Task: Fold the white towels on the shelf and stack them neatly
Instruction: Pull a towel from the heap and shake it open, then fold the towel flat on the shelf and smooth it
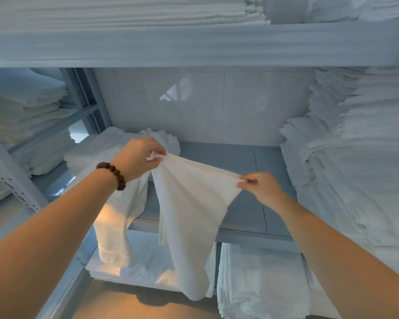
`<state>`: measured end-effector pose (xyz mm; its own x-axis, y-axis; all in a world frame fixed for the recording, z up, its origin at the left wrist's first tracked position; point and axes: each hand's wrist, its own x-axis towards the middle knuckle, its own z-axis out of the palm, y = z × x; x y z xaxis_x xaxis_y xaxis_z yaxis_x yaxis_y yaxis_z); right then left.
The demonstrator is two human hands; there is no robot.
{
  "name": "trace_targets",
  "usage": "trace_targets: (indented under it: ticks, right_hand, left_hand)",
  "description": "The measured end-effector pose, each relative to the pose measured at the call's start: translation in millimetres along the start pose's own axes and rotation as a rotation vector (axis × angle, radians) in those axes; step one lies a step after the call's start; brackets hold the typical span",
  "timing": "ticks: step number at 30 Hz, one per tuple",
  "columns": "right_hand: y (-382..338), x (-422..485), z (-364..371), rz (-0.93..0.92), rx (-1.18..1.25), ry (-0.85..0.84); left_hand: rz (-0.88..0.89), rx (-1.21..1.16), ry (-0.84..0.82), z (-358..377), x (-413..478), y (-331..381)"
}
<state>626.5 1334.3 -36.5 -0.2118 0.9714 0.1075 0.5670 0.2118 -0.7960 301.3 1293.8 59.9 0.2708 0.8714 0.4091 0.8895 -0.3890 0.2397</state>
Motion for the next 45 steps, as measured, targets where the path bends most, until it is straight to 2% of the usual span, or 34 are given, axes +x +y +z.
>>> trace_targets:
  ticks: [3, 7, 10, 11, 14, 17, 20, 24, 27, 30, 32, 35, 38, 41, 45]
  right_hand:
    - [-19.1, 6.0, -22.4, -0.050, 0.082, 0.047]
    - [-38.0, 4.1, -34.2, -0.154, 0.004, 0.128]
    - [-30.9, -6.6, -17.6, -0.117, -0.335, -0.032]
    - [-26.9, -9.1, -15.7, -0.125, -0.353, -0.020]
    - [-20.4, -14.0, -23.8, -0.180, -0.273, 0.158]
    - [-10.9, -23.3, -24.8, -0.122, -0.361, 0.040]
    - [-5.1, -26.5, -29.4, -0.129, -0.302, 0.113]
    - [-3.9, -22.3, -41.1, -0.093, -0.379, 0.014]
    - [-7.1, -13.7, -55.5, -0.067, -0.348, 0.000]
    - [-10.1, -4.3, -65.2, -0.064, -0.374, -0.070]
    - [-12.1, 4.8, -71.9, -0.078, -0.356, -0.092]
    - [-11.1, 19.6, -80.7, -0.076, -0.176, -0.118]
    - [-10.2, 34.9, -83.4, -0.100, 0.033, -0.104]
    - [-8.9, 55.3, -80.0, -0.116, 0.018, -0.113]
    - [-7.5, 83.6, -67.8, -0.168, -0.266, -0.026]
  left_hand:
    - [-0.034, 0.011, 0.004, 6.6, -12.0, -14.1]
    - [-0.097, -0.054, 0.100, 13.0, -22.4, -22.8]
    - [-0.219, 0.003, -0.157, 37.1, -36.5, -16.1]
    - [-0.233, 0.002, -0.172, 46.0, -40.7, -14.5]
    - [-0.259, -0.125, -0.019, 54.4, -45.0, -6.4]
    - [-0.233, -0.043, -0.135, 60.1, -47.4, 1.7]
    - [-0.233, -0.091, -0.069, 62.3, -48.8, 6.4]
    - [-0.154, -0.078, -0.139, 61.4, -40.1, 9.2]
    - [-0.125, -0.091, -0.135, 57.5, -28.2, 6.0]
    - [-0.089, -0.081, -0.235, 52.5, -13.7, -1.9]
    - [-0.082, -0.174, -0.216, 48.1, -3.1, -5.6]
    - [-0.067, -0.342, -0.173, 44.6, 14.3, -12.1]
    - [-0.049, -0.390, -0.206, 44.6, 36.4, -24.7]
    - [0.089, -0.259, -0.199, 55.1, 61.0, -40.2]
    - [0.262, -0.012, -0.081, 76.2, 94.5, -65.1]
